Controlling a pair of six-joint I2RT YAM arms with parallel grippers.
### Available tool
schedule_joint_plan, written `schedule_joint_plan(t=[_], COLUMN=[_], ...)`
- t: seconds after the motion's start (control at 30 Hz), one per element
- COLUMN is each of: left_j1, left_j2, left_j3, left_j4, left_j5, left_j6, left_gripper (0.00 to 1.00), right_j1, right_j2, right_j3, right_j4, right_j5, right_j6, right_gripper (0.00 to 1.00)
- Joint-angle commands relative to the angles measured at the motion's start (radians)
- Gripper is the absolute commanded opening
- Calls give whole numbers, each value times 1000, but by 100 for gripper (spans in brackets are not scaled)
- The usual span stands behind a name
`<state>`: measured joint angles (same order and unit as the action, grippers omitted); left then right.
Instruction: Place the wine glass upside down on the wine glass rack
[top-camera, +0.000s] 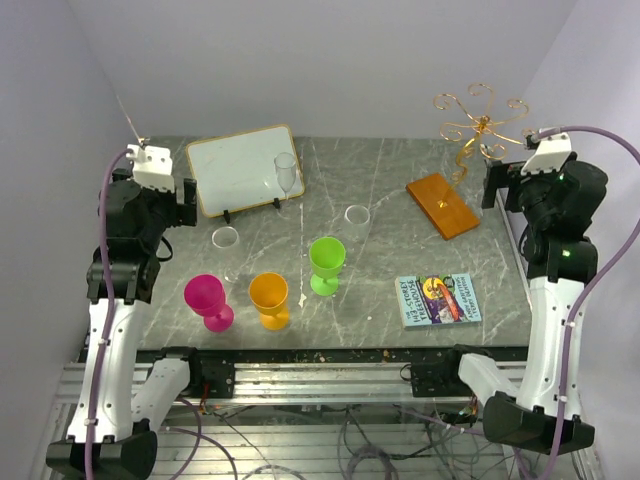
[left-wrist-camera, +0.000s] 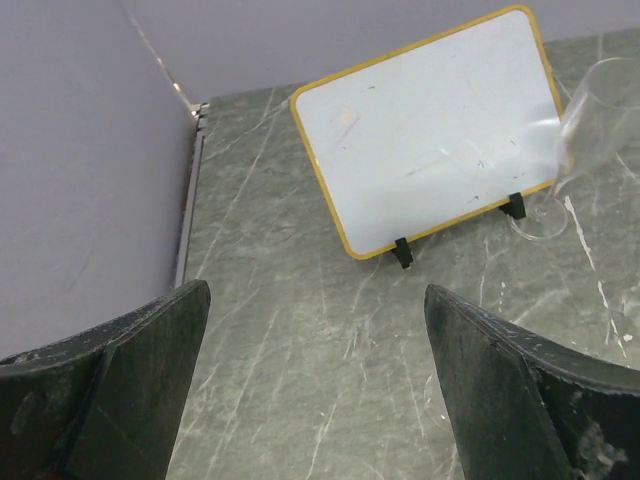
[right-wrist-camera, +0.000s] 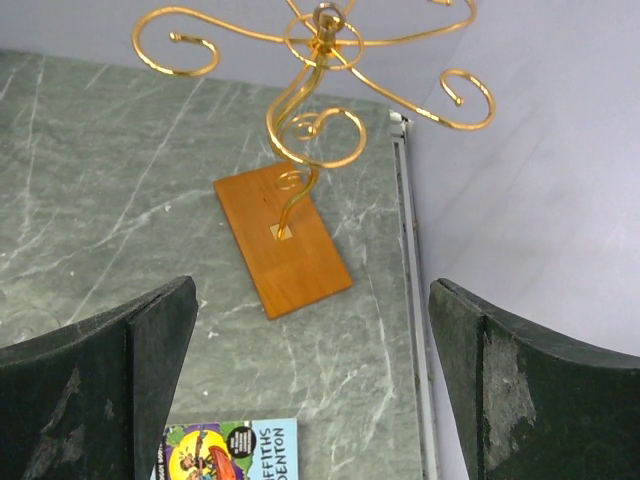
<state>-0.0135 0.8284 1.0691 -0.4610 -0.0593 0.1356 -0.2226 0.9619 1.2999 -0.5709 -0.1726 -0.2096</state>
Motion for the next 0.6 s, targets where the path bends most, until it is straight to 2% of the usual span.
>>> schedule_joint_plan(t=[0.0,0.27,0.57], left_j1=[15,20,23], left_j2=[17,55,50], left_j3=[57,130,162], left_j4=[-24,-87,-132], left_j5=[131,201,258], left_j6=[45,91,120], left_gripper=[99,98,97], right_j1=[-13,-17,-19], right_j2=[24,85,245], right_j3=[82,186,309], right_j4=[-44,-48,-86], right_j5=[-50,-39,15], right_j6=[-14,-62,-123], right_gripper=[100,100,100])
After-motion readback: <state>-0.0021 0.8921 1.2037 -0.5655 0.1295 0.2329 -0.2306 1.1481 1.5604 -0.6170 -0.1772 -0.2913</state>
